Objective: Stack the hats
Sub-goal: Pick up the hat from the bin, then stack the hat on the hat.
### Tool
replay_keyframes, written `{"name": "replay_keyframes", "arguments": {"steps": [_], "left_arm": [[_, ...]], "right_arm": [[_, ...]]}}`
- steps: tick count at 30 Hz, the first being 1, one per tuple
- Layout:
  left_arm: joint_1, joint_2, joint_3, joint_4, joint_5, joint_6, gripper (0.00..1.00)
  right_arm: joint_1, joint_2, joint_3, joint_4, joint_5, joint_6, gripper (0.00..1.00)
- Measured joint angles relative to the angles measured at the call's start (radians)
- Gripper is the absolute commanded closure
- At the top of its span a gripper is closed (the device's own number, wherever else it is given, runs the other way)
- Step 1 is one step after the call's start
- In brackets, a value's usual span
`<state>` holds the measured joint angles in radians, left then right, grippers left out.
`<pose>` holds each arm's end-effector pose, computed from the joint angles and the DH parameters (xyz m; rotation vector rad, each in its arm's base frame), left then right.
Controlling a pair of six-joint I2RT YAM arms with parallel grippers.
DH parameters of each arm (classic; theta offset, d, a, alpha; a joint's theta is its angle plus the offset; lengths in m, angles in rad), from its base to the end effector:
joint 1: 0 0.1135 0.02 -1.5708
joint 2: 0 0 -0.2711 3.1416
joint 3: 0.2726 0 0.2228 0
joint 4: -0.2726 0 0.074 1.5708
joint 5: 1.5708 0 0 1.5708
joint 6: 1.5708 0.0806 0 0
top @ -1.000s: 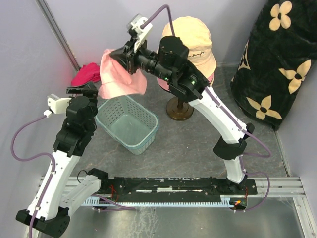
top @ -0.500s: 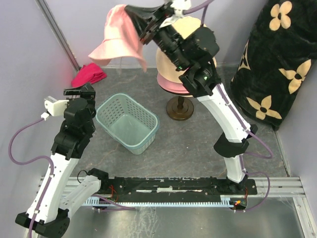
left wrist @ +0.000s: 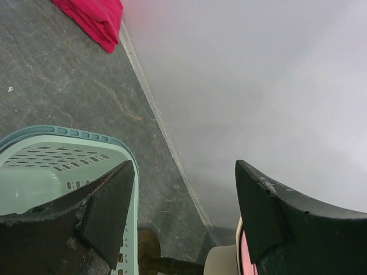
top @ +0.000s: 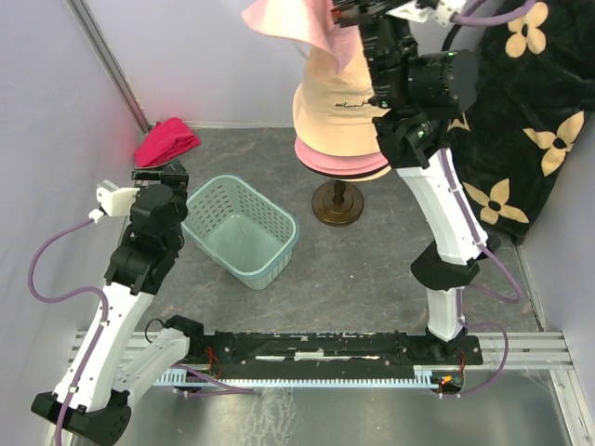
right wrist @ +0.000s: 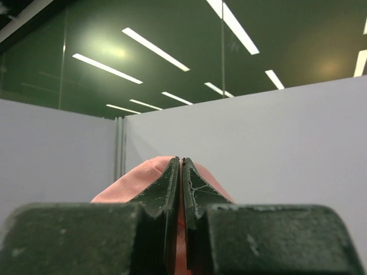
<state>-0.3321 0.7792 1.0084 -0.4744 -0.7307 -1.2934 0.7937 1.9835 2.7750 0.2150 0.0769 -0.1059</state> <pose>0.1617 0.0011 0.3786 -1.2412 1.2780 -0.5187 0.2284 0.2234 0.6871 -0.1811 0.5503 0.6472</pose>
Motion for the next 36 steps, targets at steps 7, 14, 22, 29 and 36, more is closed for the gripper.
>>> {"name": "replay_keyframes", "arguments": {"steps": [7, 14, 22, 29, 36], "left_arm": [[0.001, 0.0, -0.005, 0.032, 0.012, 0.001, 0.24], [0.001, 0.045, -0.039, 0.233, 0.129, 0.104, 0.23], [0.002, 0.228, 0.004, 0.531, 0.457, 0.337, 0.22], [0.002, 0.389, 0.162, 0.722, 0.757, 0.451, 0.18], [0.002, 0.511, 0.338, 0.848, 0.926, 0.484, 0.14]], "right_arm": [[-0.059, -0.061, -0.005, 0.06, 0.002, -0.049, 0.9], [-0.188, -0.103, -0.057, 0.092, 0.008, -0.003, 0.9], [-0.248, -0.04, -0.06, 0.092, 0.015, 0.076, 0.9], [-0.278, 0.033, -0.037, 0.091, 0.03, 0.136, 0.91], [-0.282, 0.055, -0.039, 0.082, 0.026, 0.2, 0.91]]}}
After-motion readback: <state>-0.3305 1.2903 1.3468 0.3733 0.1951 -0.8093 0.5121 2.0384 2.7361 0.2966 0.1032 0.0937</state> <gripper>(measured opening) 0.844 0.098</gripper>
